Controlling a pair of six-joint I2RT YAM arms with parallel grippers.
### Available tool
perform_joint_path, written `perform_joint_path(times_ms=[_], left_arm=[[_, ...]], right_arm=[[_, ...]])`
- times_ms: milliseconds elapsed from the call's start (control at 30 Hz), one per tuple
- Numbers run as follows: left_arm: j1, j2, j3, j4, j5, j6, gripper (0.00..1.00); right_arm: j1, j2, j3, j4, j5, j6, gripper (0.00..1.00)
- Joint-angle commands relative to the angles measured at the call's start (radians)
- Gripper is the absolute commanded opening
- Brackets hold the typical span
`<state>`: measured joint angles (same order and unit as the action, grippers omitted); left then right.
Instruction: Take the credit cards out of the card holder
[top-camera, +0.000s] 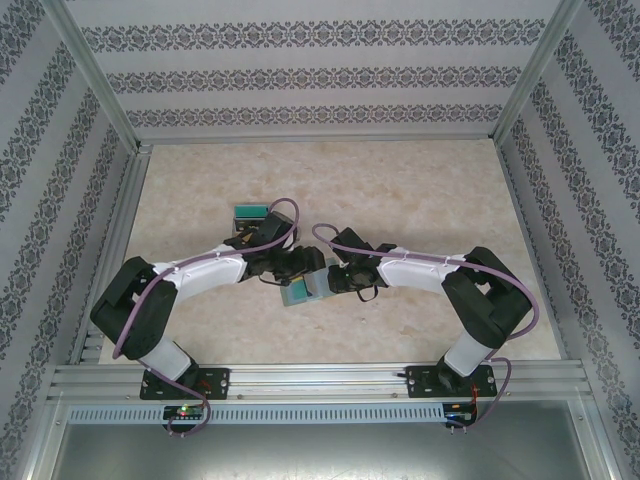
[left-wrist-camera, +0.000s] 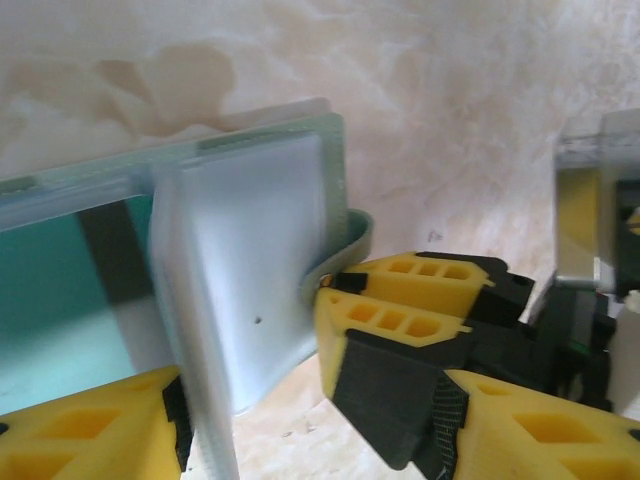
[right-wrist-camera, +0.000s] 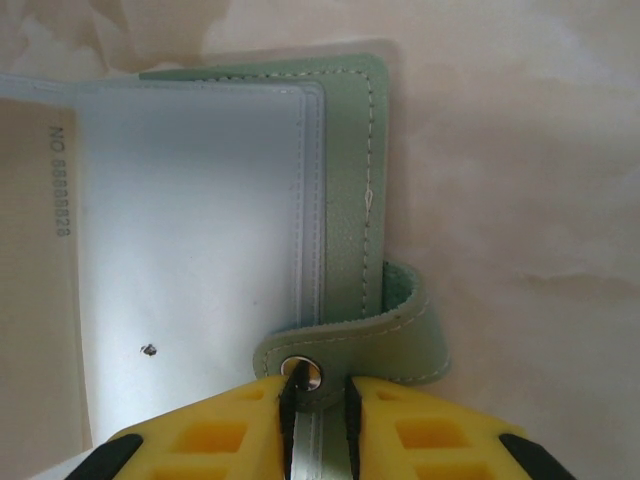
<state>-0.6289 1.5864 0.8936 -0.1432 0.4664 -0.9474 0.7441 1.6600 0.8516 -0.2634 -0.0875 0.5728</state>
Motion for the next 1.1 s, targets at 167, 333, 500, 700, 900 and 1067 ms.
perform_joint_path(times_ms=[167, 333, 500, 700, 900, 1067], left_arm=[[-0.020, 0.048, 0.054, 0.006, 0.040, 0.045, 0.67], [-0.021, 0.056, 0.051, 0.018, 0.050, 0.042, 0.68], [-0.021, 0.064, 0.054, 0.011, 0.030, 0.035, 0.67], [-0.015, 0.016, 0.022, -0.008, -0.023, 0.027, 0.67], [-0.005, -0.055, -0.032, -0.033, -0.086, 0.010, 0.67], [0.009, -0.135, -0.098, -0.057, -0.159, -0.011, 0.65]], right_arm=[[0.011, 0.046, -0.006, 0.009, 0.006, 0.013, 0.25], [0.011, 0.043, -0.008, 0.007, 0.012, 0.015, 0.26], [-0.004, 0.021, -0.026, 0.016, 0.014, 0.026, 0.27], [-0.009, 0.022, -0.025, 0.018, -0.001, 0.024, 0.28], [-0.005, 0.029, -0.022, 0.039, -0.034, 0.019, 0.28], [0.007, 0.015, -0.008, 0.044, -0.049, 0.016, 0.28]])
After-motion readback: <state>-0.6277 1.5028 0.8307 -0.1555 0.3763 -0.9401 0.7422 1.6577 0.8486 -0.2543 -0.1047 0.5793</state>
